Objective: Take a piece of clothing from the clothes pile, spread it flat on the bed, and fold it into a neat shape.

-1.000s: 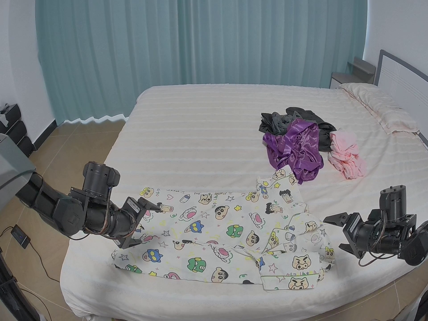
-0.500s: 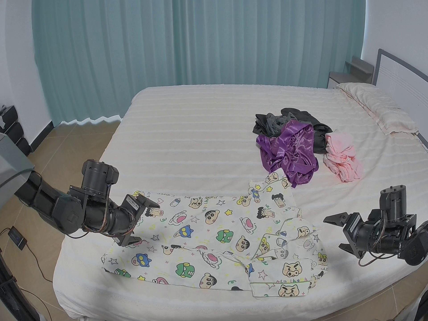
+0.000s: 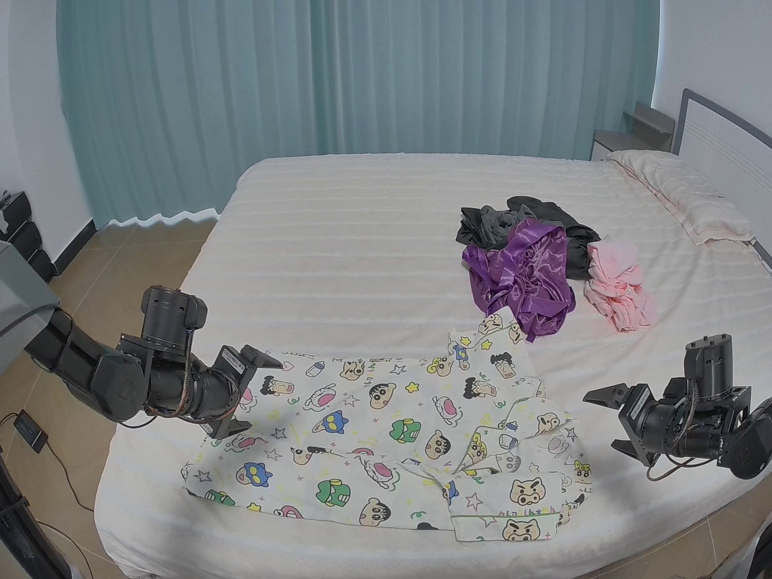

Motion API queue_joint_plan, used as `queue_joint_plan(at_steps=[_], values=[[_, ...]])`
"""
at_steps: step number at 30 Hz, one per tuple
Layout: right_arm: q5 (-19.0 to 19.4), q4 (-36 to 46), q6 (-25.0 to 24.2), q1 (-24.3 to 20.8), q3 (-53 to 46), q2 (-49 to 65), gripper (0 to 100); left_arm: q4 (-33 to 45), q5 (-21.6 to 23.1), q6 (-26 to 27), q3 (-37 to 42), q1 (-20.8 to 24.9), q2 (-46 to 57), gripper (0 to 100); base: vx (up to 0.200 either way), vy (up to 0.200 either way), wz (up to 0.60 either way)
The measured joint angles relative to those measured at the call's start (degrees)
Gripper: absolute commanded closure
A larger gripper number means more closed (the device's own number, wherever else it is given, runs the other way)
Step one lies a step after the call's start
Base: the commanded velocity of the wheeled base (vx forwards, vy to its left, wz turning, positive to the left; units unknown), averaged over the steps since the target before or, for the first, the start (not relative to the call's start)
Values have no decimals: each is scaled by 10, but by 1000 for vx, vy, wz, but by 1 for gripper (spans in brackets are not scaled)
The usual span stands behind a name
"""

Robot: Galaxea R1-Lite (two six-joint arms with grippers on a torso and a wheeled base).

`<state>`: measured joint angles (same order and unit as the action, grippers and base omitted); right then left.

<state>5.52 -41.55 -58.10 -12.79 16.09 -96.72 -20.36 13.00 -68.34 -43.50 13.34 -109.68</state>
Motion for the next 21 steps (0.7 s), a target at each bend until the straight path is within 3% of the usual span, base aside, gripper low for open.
queue_joint_plan(at_steps=[14,17,21], values=[[0,0,0,-1,0,0,0,-2,-2,14,-5,-8,-1,0,0,0,0],[-1,0,0,-1,0,2,0,-5,-3,44,-17,-12,-2,0,0,0,0],[-1,0,1,-2,-2,4,0,-2,-3,133,-46,-25,-11,0,0,0,0]])
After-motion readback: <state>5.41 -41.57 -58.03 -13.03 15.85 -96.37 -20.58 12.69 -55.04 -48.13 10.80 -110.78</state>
